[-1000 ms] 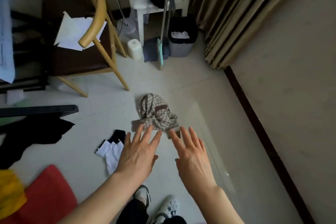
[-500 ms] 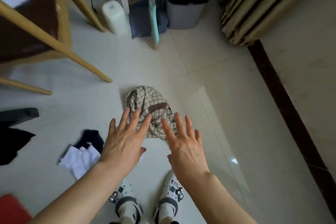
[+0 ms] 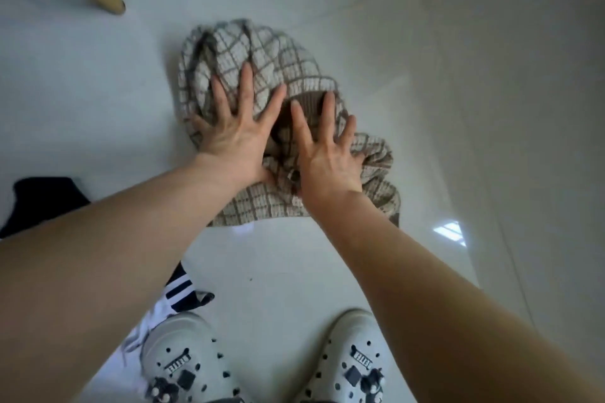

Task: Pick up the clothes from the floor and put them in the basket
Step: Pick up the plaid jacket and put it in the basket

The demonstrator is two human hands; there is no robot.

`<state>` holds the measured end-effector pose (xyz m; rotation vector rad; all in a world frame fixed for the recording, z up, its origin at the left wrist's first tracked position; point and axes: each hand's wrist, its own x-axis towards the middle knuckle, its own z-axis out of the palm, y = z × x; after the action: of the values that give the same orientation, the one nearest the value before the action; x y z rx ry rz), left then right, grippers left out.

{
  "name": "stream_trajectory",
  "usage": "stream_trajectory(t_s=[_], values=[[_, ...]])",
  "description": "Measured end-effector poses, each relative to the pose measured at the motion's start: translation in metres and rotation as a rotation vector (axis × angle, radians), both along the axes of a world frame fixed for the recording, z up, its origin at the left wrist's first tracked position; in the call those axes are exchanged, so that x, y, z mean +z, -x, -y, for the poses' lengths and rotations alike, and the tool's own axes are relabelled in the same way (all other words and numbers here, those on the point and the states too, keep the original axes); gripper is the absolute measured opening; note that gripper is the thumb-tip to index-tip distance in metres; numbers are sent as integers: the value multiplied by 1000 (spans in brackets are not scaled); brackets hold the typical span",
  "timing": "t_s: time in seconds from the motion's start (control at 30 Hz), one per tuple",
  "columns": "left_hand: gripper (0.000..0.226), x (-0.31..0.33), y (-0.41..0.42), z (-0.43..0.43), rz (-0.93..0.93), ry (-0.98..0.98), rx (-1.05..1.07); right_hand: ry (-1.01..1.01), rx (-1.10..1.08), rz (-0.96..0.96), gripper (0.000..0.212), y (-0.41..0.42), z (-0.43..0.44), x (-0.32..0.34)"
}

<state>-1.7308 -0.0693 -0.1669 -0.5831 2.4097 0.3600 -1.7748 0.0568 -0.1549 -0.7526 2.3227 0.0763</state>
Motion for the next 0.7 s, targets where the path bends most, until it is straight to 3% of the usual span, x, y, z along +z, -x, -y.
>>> stream_trajectory(t_s=[0.13,0.23,0.3,0.47,0.7], values=[[111,-28,-5,2,-145,-24,73,76,5,-60,97,-4,1,-30],[75,-28,-8,7,-351,40,68,262,-63,-109,61,4,2,-35],[60,-18,-7,7,-366,17,112,331,-94,-147,43,9,6,-26],[47,48,-18,-7,-318,-20,137,376,-112,-137,39,-4,-5,43],[55,196,-27,-29,-296,-14,55,402,-171,-131,40,-18,-35,187]])
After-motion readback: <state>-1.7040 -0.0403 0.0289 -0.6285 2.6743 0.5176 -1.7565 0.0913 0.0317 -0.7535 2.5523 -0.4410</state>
